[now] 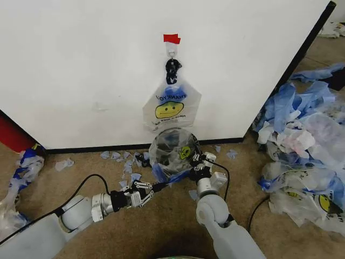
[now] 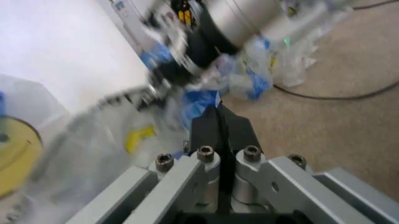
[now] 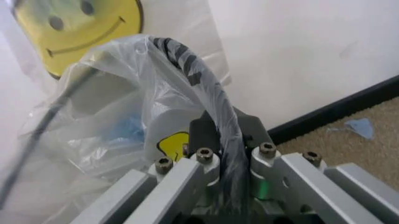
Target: Pick up the garbage bag from the wall and place it over the trash bin.
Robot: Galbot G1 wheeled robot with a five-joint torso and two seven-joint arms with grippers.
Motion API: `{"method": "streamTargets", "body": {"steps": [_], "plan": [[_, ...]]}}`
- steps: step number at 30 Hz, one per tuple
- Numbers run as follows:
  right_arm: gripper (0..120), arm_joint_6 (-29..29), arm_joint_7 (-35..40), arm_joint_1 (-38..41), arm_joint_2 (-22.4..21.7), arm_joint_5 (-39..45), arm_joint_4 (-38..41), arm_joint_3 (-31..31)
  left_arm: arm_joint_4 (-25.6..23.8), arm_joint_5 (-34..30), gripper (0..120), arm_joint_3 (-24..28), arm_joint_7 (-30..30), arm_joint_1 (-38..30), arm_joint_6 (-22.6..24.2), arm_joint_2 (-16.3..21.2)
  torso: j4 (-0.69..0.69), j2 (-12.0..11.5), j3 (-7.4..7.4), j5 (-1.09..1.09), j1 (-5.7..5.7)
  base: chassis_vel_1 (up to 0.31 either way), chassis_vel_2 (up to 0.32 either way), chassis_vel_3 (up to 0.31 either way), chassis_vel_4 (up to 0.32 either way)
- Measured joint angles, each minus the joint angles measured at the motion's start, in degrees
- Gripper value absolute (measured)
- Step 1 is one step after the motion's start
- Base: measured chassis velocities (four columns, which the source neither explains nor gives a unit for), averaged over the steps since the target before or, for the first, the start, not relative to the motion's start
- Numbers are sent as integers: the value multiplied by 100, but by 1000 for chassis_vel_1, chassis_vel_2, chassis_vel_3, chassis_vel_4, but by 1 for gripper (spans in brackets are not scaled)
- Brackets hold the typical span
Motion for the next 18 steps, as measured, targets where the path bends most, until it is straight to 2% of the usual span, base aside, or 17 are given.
{"method": "streamTargets", "body": {"steps": [18], "plan": [[0, -190, 121, -196, -175, 247, 704, -32, 1089, 351, 0, 15, 146, -123, -379, -550, 0, 0, 0, 1, 0, 0, 0, 0, 0]]}}
